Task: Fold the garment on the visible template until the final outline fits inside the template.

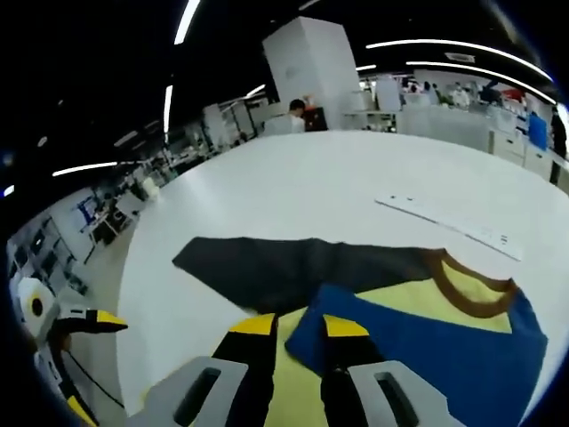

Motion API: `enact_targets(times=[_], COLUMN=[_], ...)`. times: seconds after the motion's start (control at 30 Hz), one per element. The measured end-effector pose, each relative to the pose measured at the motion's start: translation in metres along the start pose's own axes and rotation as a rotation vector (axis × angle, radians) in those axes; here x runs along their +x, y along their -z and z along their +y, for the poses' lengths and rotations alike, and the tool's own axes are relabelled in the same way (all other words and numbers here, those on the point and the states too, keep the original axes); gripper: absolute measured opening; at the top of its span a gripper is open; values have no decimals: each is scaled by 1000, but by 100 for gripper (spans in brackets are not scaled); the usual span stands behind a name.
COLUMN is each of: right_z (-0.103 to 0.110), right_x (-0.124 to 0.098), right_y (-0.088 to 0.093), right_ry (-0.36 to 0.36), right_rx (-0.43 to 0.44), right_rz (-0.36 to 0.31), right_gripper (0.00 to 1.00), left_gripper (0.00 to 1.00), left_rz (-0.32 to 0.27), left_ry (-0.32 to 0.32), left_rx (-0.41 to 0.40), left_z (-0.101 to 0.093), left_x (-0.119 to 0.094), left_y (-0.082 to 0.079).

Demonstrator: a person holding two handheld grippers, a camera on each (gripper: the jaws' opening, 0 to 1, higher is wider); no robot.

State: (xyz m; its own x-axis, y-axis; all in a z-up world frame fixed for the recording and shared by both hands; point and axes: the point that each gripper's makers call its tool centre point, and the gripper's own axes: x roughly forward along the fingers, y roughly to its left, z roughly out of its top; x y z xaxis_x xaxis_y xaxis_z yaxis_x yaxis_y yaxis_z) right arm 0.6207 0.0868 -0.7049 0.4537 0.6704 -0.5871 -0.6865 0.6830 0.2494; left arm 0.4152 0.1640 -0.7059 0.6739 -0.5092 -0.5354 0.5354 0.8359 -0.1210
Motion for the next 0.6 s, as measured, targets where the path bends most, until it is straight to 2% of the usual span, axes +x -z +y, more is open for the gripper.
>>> enact_targets(times=[0.1, 0.23, 0.43, 0.6], right_z=[-3, -10, -22, -31], right_x=[-6, -14, -29, -42], right_y=[2, 5, 12, 17], right_ry=[-2, 13, 33, 48], right_rx=[-10, -33, -47, -66], right_rz=[6, 10, 14, 19], right_gripper=[24, 43, 59, 67], left_gripper=[99, 99, 99, 99], left_rz=[-4, -5, -8, -9], left_ry=[-4, -8, -10, -9], left_rx=[6, 13, 19, 25], left_z=[1, 3, 3, 2], left_x=[0, -1, -1, -2], left_y=[-2, -4, -7, -7])
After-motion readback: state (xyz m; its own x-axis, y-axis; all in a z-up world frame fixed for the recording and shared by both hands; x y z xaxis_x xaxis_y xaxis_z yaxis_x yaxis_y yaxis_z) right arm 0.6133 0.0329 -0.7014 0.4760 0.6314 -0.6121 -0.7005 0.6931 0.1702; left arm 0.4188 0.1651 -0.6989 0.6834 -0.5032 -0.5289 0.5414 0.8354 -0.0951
